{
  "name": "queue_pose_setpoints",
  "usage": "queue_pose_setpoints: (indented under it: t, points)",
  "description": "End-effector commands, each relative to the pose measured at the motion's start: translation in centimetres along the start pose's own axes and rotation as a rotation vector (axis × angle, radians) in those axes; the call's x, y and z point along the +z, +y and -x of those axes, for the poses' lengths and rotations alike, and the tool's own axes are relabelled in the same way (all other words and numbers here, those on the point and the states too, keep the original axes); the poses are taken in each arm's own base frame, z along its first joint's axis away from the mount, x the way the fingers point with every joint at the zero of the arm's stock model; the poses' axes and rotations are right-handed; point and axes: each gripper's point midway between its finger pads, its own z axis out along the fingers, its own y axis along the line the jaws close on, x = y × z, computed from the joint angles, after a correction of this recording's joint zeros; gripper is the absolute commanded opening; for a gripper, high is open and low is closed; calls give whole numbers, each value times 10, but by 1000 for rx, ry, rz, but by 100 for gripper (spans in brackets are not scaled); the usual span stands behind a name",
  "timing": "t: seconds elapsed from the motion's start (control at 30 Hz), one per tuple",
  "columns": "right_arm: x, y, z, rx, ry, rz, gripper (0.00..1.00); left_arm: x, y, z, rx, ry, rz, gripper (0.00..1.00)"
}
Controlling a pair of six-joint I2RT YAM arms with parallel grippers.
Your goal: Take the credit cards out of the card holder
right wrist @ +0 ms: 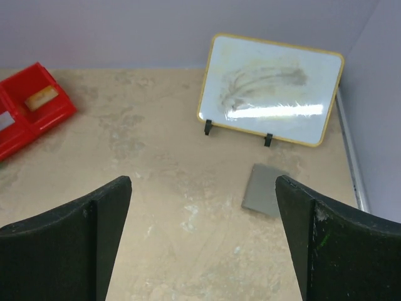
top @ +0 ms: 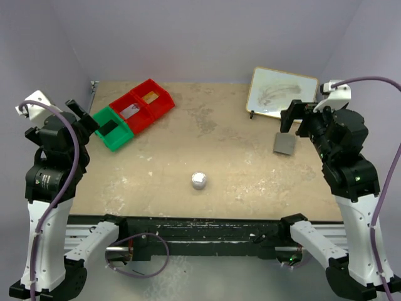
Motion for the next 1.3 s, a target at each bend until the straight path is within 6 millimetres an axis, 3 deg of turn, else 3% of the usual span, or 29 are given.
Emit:
queue_pose_setpoints:
  t: [0.0,0.23,0.4,0.53,0.67,0.73,0.93,1.03,1.27]
  points:
    - [-1,2,-15,31,-29,46,100,9,-10,-12,-39,-10,-50,87]
    - [4,12,-79,130,19,147,100,24,-27,-82,-36,152,-148,93]
    - [21,38,-142,266,117,311,100,30,-70,-142,-128,335,-336,96]
    - [27,49,-193,337,226,397,100,22,-108,-186,-184,460,-506,98]
    - [29,57,-227,389,317,446,100,6,-130,-236,-74,590,-552,99]
    - [28,64,-237,416,354,487,100,-1,-138,-250,-19,613,-560,99]
    - [37,101,-257,361,478,488,100,-8,-148,-244,-28,534,-561,99]
    - [45,125,-268,295,551,446,100,-6,-137,-219,-70,430,-528,99]
    - [68,174,-259,121,552,234,100,-1,-96,-177,-101,253,-405,99]
